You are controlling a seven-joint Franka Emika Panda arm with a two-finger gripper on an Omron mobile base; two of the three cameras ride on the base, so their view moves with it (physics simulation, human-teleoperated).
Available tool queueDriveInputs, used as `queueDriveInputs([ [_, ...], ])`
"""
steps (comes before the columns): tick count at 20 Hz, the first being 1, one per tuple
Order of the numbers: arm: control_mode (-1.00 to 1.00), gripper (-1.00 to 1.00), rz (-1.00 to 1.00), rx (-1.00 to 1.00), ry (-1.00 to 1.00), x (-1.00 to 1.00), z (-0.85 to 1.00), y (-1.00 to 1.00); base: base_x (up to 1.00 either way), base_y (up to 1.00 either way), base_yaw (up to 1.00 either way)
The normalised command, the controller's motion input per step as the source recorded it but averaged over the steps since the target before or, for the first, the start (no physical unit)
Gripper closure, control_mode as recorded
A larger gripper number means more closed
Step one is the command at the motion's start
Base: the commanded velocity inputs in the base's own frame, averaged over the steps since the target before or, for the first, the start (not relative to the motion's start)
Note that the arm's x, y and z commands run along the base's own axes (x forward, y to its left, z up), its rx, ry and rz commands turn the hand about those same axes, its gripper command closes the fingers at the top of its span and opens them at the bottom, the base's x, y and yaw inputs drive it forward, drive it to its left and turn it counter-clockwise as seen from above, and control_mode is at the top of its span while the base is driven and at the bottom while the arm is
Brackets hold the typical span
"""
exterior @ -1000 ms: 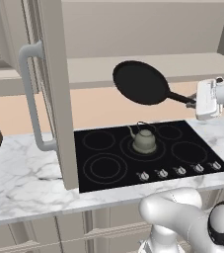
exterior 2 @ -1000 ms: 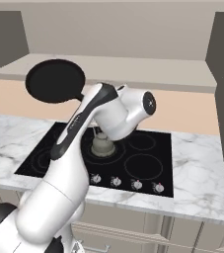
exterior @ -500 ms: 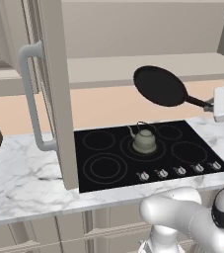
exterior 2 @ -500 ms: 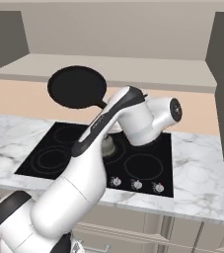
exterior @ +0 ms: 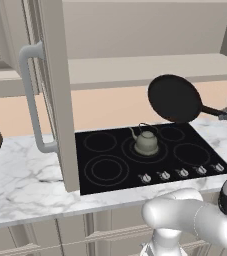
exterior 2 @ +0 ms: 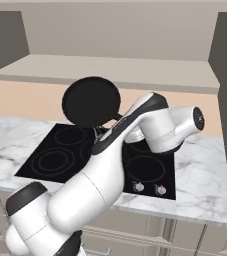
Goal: Pick the pan from the cabinet and place it on the stove. Then turn on the stove burner for the pan.
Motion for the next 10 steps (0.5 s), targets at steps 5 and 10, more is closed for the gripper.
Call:
queueDriveInputs([
  [5,-1.00,1.00,-0.13,0.00,0.17,0.00,-0.48,-0.39,0.00,0.00,0.00],
  [10,-1.00,1.00,-0.15,0.00,0.15,0.00,-0.37,-0.36,0.00,0.00,0.00],
])
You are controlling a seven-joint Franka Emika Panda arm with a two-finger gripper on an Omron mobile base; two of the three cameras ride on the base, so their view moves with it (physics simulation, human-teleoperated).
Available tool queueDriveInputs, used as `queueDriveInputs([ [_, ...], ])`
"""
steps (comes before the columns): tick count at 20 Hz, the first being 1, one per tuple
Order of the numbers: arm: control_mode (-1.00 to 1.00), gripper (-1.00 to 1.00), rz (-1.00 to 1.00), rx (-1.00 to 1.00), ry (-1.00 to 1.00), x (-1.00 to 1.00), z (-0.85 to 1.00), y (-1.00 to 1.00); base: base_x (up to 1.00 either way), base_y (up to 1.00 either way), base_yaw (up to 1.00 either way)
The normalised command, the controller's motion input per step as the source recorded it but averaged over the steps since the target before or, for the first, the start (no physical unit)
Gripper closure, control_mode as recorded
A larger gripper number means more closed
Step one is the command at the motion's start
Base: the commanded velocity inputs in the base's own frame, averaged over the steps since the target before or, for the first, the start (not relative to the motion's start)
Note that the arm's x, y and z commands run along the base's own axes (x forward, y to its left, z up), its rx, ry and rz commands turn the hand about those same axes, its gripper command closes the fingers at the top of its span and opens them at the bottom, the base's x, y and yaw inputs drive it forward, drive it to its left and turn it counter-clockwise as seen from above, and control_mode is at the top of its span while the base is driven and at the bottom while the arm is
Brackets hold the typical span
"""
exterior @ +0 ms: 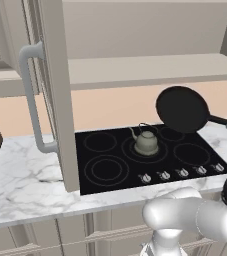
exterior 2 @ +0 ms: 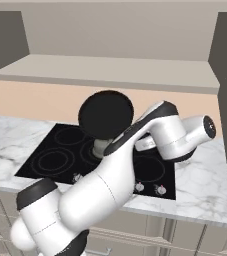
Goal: Pick the pan from the cabinet and place it on the stove. Then turn on the stove burner for the pan.
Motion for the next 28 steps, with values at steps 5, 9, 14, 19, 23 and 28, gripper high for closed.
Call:
queueDriveInputs([
  [5,-1.00,1.00,-0.14,0.00,0.13,0.00,-0.35,-0.36,0.00,0.00,0.00],
  [9,-1.00,1.00,-0.13,0.00,0.12,0.00,-0.31,-0.34,0.00,0.00,0.00],
  [14,-1.00,1.00,-0.13,0.00,0.10,0.00,-0.28,-0.28,0.00,0.00,0.00],
  [19,-1.00,1.00,-0.10,0.00,0.11,0.11,-0.20,-0.23,0.00,0.00,0.00],
  [23,-1.00,1.00,-0.06,0.00,0.13,0.22,-0.19,-0.14,0.00,0.00,0.00],
  [28,-1.00,1.00,-0.01,0.00,0.11,0.32,-0.18,-0.04,0.00,0.00,0.00],
])
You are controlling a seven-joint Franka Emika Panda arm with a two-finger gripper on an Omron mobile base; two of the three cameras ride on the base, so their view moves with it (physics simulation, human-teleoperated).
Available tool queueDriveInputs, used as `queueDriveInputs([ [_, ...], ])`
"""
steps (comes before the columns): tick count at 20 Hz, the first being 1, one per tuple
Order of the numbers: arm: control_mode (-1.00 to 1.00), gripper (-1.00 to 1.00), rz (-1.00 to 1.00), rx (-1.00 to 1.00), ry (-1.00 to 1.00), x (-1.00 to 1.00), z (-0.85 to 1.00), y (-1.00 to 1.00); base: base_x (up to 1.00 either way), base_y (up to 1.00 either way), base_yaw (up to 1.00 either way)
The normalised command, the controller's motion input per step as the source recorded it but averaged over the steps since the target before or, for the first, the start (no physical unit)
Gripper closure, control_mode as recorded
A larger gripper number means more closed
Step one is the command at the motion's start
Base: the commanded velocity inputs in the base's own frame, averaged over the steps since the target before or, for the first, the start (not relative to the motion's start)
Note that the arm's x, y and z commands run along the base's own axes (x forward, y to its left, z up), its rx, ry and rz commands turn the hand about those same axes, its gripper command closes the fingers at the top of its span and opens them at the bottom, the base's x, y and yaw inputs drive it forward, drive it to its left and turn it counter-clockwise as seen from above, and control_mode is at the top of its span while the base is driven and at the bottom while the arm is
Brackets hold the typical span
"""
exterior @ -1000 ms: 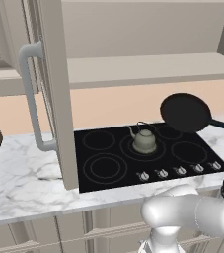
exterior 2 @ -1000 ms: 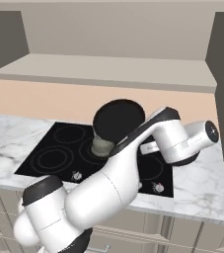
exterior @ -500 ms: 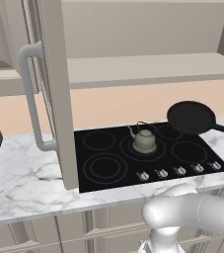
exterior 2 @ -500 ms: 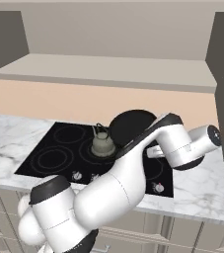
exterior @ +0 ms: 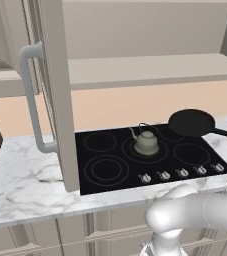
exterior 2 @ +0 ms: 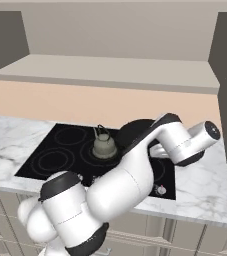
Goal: Pick the pan from the cabinet and place it on the stove. Then turn on the stove burner for the pan.
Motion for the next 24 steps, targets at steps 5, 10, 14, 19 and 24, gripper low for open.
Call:
queueDriveInputs([
  [5,-1.00,1.00,0.00,0.00,0.09,0.35,-0.18,-0.01,0.00,0.00,0.00],
  [10,-1.00,1.00,0.00,0.00,0.08,0.36,-0.23,0.00,0.00,0.00,0.00],
  [14,-1.00,1.00,0.00,0.00,0.05,0.38,-0.28,-0.02,0.00,0.00,0.00],
  [19,-1.00,1.00,0.00,0.00,0.03,0.43,-0.30,0.00,0.00,0.00,0.00],
  [24,-1.00,1.00,0.00,0.00,0.02,0.43,-0.24,0.00,0.00,0.00,0.00],
])
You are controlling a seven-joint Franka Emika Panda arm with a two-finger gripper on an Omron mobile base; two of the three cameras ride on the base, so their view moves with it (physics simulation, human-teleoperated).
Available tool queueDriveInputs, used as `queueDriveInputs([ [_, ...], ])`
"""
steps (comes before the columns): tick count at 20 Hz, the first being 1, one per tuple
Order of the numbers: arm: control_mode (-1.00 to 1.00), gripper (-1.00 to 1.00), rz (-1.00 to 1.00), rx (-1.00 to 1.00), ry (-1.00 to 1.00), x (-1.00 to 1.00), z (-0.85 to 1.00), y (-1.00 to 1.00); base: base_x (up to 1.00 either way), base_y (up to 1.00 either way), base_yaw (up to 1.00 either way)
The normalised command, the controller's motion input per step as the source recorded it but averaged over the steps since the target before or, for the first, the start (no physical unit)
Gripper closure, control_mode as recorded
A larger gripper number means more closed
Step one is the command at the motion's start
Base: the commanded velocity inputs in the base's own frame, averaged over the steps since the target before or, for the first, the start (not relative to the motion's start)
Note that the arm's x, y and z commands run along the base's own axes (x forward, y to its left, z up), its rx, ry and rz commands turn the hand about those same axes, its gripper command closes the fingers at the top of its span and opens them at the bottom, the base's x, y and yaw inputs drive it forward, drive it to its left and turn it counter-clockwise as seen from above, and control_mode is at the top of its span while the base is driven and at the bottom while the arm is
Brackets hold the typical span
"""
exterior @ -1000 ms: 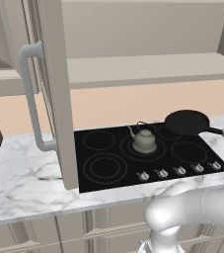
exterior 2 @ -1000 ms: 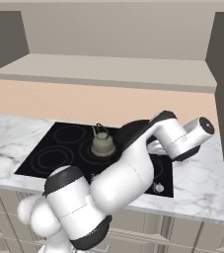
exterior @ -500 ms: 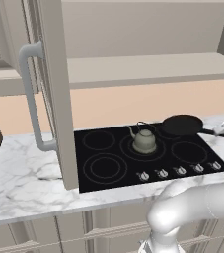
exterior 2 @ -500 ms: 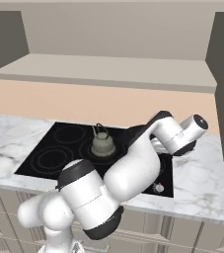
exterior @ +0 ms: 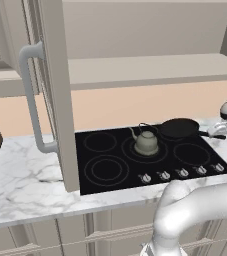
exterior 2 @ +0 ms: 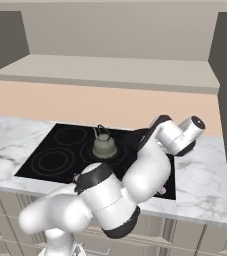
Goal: Pick the pan from the cabinet and place it on the stove. Then turn on the stove burner for the pan.
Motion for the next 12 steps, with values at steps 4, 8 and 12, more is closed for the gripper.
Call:
queueDriveInputs([
  [4,-1.00,1.00,0.00,0.00,0.00,0.38,-0.28,0.00,0.00,0.00,0.00],
  [8,-1.00,1.00,0.00,0.00,0.01,0.33,-0.32,0.00,0.00,0.00,0.00],
  [12,-1.00,1.00,0.00,0.00,0.01,0.27,-0.35,0.00,0.00,0.00,0.00],
])
